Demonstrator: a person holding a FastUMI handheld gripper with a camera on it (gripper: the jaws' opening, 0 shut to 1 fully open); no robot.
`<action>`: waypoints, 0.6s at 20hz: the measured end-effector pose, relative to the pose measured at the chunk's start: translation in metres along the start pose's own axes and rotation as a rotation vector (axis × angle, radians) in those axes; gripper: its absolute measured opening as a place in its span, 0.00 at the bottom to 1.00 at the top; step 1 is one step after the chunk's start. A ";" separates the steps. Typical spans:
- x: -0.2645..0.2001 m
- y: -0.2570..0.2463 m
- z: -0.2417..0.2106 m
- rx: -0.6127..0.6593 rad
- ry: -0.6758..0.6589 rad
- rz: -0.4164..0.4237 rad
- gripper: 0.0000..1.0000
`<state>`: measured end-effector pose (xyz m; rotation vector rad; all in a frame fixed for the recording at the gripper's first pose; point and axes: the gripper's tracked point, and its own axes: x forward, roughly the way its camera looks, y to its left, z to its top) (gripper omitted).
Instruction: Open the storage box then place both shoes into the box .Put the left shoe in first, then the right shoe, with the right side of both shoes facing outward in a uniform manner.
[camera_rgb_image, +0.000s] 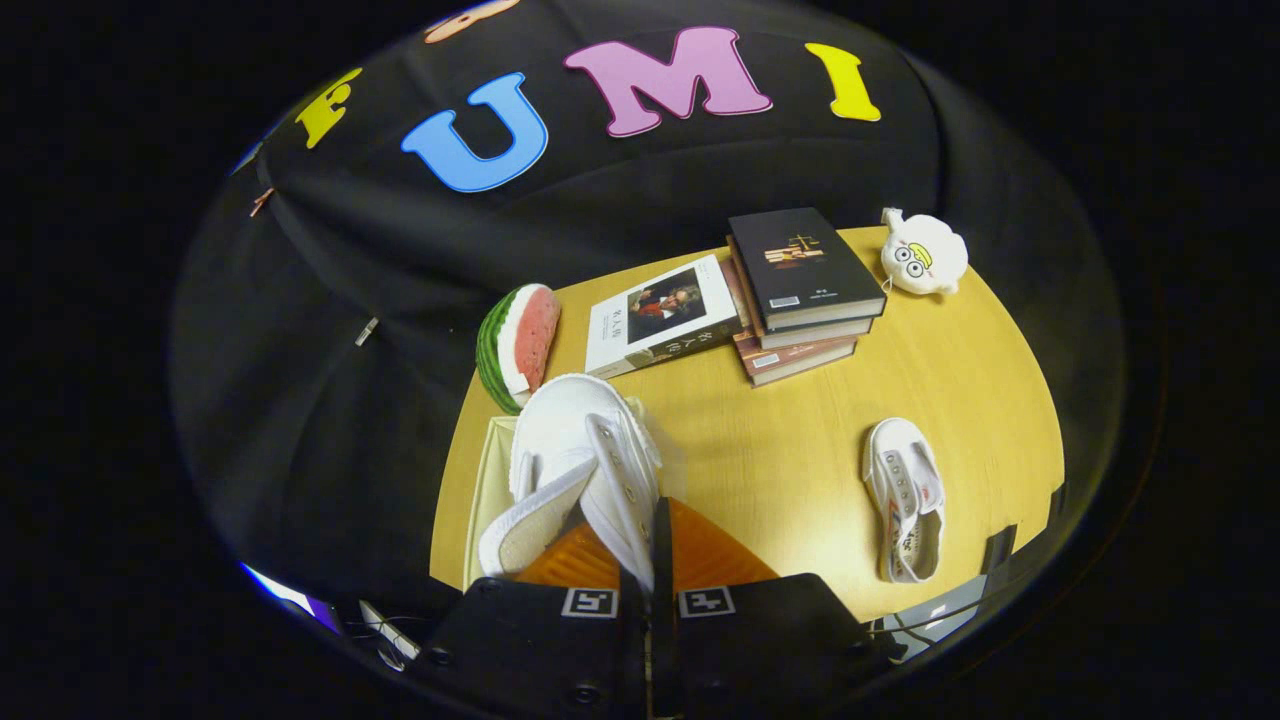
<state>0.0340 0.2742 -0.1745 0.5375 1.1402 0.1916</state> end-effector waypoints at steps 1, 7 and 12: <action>0.006 0.015 -0.004 0.021 0.010 0.008 0.08; 0.045 0.066 -0.024 0.073 0.078 -0.006 0.08; 0.077 0.062 -0.055 0.173 0.159 -0.092 0.08</action>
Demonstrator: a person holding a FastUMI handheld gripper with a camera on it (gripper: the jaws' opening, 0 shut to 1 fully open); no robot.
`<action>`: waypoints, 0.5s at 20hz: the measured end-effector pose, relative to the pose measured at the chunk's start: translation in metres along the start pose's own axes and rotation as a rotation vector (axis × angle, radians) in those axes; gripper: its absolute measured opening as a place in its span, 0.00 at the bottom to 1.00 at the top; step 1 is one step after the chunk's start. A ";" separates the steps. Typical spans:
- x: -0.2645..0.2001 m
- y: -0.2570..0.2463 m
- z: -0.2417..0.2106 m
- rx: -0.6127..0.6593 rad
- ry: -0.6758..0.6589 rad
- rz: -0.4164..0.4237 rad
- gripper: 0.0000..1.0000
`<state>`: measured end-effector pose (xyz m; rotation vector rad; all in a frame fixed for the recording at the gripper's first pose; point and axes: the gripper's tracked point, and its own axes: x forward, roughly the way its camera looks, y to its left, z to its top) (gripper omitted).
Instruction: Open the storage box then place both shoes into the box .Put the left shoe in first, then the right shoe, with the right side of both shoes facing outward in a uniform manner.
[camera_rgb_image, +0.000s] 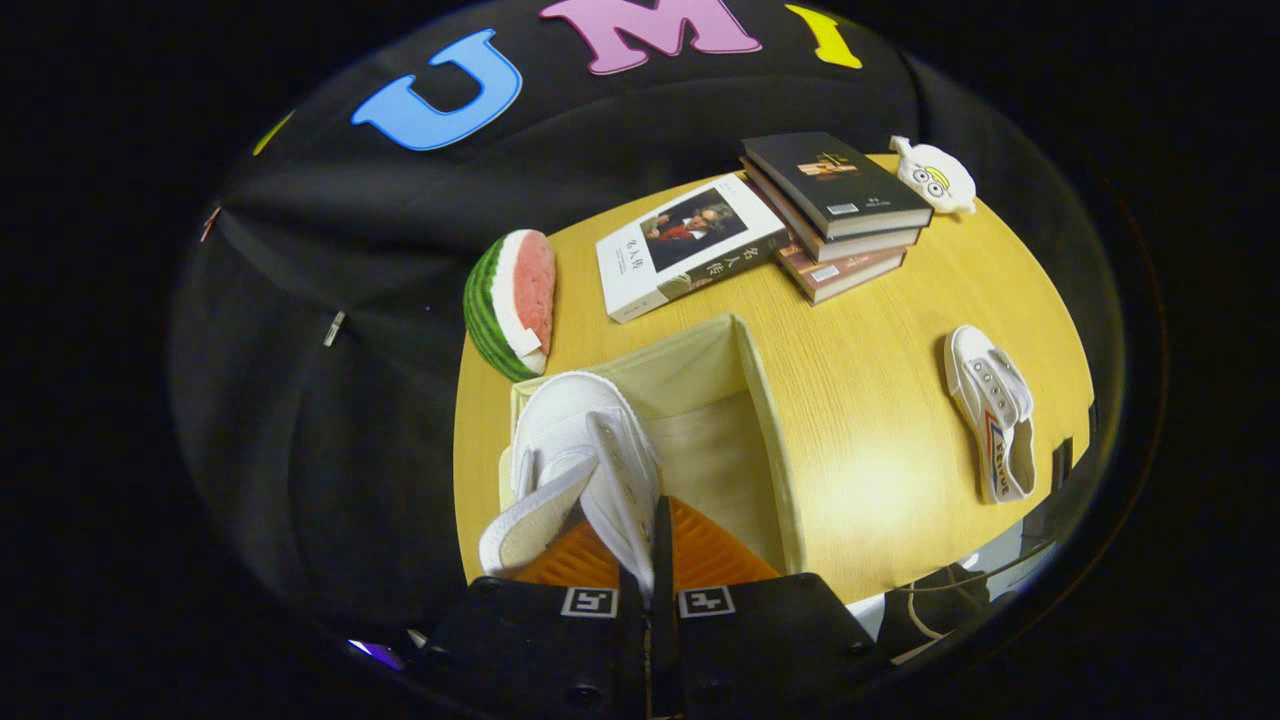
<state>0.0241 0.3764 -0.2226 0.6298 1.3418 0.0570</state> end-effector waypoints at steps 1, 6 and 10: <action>0.007 -0.001 -0.004 0.041 0.014 -0.010 0.08; 0.039 0.006 -0.014 0.164 0.048 -0.007 0.08; 0.033 0.045 -0.029 0.176 0.165 0.186 0.78</action>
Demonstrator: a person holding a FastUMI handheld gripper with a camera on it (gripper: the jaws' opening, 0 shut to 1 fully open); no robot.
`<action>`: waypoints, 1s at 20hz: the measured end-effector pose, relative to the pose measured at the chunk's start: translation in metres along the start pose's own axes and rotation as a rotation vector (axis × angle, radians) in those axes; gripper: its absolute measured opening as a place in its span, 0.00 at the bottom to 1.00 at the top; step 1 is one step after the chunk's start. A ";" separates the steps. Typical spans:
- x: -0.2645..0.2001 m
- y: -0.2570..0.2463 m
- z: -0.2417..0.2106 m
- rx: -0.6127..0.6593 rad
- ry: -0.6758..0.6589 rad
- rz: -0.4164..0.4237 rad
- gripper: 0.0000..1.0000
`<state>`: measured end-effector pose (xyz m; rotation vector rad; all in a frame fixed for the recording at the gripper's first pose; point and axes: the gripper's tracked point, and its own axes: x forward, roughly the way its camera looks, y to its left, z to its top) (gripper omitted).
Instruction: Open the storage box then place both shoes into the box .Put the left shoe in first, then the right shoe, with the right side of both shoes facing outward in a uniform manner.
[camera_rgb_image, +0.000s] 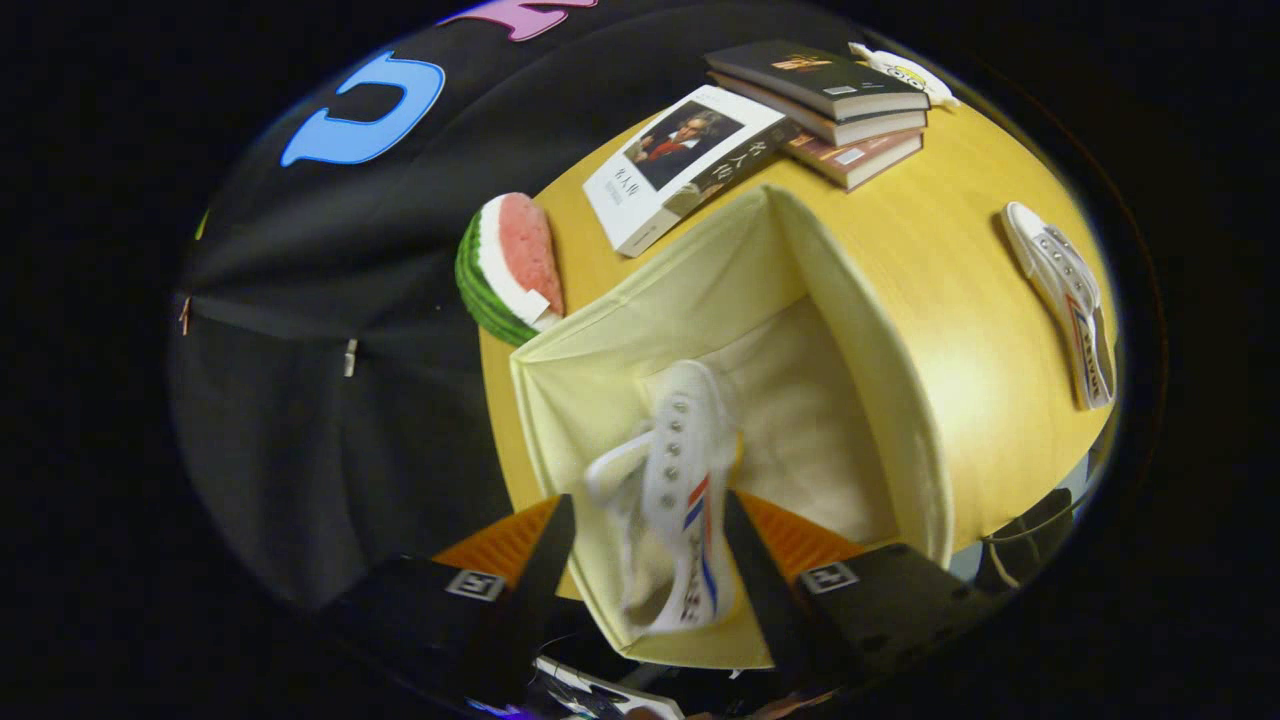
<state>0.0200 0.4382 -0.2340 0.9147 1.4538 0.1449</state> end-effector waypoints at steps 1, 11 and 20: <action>0.000 0.000 0.005 -0.023 -0.006 0.002 1.00; -0.074 -0.003 0.011 -0.017 0.036 0.123 0.99; -0.181 -0.075 0.077 -0.253 -0.171 0.084 0.99</action>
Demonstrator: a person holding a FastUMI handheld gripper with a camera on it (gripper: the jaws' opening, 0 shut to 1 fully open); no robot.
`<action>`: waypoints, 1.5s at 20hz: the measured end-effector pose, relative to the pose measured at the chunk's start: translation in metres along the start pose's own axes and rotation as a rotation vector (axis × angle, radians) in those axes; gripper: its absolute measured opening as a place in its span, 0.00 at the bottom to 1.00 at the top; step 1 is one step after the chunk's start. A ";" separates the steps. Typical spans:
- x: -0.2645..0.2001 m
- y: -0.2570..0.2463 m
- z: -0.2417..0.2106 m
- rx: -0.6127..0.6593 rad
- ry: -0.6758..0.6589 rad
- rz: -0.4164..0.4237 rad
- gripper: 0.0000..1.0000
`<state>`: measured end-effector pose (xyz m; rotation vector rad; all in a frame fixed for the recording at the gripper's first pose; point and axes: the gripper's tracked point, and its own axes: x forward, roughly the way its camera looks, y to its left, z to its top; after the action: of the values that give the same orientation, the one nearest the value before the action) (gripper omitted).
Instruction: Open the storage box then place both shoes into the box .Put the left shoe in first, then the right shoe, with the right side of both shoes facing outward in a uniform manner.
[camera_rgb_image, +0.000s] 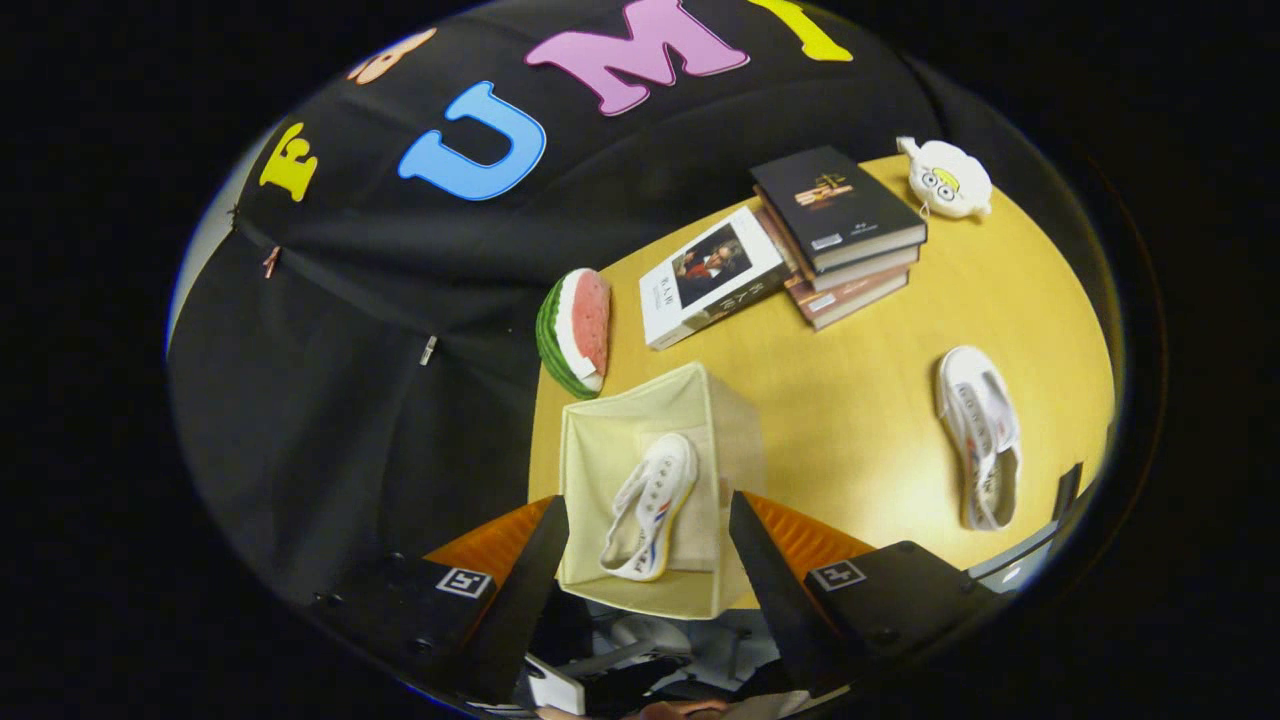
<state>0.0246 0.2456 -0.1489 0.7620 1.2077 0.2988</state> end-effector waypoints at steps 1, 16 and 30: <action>-0.008 -0.015 0.002 -0.014 -0.010 -0.019 0.99; -0.036 -0.307 -0.039 -0.107 0.001 -0.333 0.98; 0.076 -0.374 -0.030 -0.203 -0.013 -0.329 0.60</action>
<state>-0.0440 0.0322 -0.4589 0.3816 1.2469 0.1409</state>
